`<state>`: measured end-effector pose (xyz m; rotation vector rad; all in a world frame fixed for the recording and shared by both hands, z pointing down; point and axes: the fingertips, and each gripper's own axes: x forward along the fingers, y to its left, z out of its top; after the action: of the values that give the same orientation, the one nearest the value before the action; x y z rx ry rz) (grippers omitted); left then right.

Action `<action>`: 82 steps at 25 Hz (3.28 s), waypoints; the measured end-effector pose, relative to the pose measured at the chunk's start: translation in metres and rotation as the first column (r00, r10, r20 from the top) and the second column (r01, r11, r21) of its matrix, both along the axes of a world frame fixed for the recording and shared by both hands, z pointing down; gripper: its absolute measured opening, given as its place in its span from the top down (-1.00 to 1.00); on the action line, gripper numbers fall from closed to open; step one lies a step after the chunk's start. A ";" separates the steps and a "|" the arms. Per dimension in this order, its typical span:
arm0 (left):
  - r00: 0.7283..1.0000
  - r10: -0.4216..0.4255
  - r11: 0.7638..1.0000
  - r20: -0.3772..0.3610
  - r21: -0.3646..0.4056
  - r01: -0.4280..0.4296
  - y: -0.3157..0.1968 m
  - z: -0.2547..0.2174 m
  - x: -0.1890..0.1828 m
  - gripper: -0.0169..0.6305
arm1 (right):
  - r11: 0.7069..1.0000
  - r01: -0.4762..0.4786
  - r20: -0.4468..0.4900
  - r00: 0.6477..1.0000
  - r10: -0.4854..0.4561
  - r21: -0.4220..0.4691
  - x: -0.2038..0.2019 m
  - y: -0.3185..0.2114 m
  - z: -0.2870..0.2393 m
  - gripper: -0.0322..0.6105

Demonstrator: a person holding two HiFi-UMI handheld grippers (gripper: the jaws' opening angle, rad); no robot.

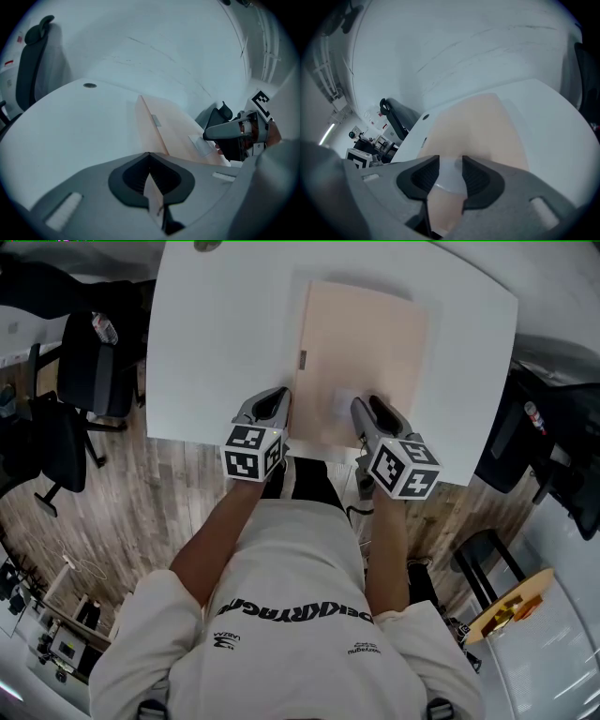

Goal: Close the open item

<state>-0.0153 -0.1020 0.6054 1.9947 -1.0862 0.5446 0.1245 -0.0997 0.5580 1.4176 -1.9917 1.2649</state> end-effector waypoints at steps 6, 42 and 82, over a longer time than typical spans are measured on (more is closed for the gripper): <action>1.000 0.003 1.000 0.001 -0.001 -0.003 -0.001 0.000 0.001 0.95 | 1.000 0.006 0.001 1.000 -0.006 -0.009 -0.002 -0.001 0.002 0.44; 1.000 -0.009 1.000 0.006 0.020 0.009 -0.003 -0.006 0.002 0.95 | 0.998 0.040 -0.069 0.997 -0.043 -0.046 -0.006 0.001 0.012 0.40; 1.000 -0.024 0.969 0.000 0.246 0.023 0.012 -0.110 0.000 0.95 | 0.981 -0.016 -0.065 0.997 0.029 0.191 0.000 0.020 -0.078 0.92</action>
<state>-0.0150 -0.0905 0.4950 2.1909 -1.2276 0.4157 0.1249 -0.0801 0.4800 1.5537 -2.1025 1.0426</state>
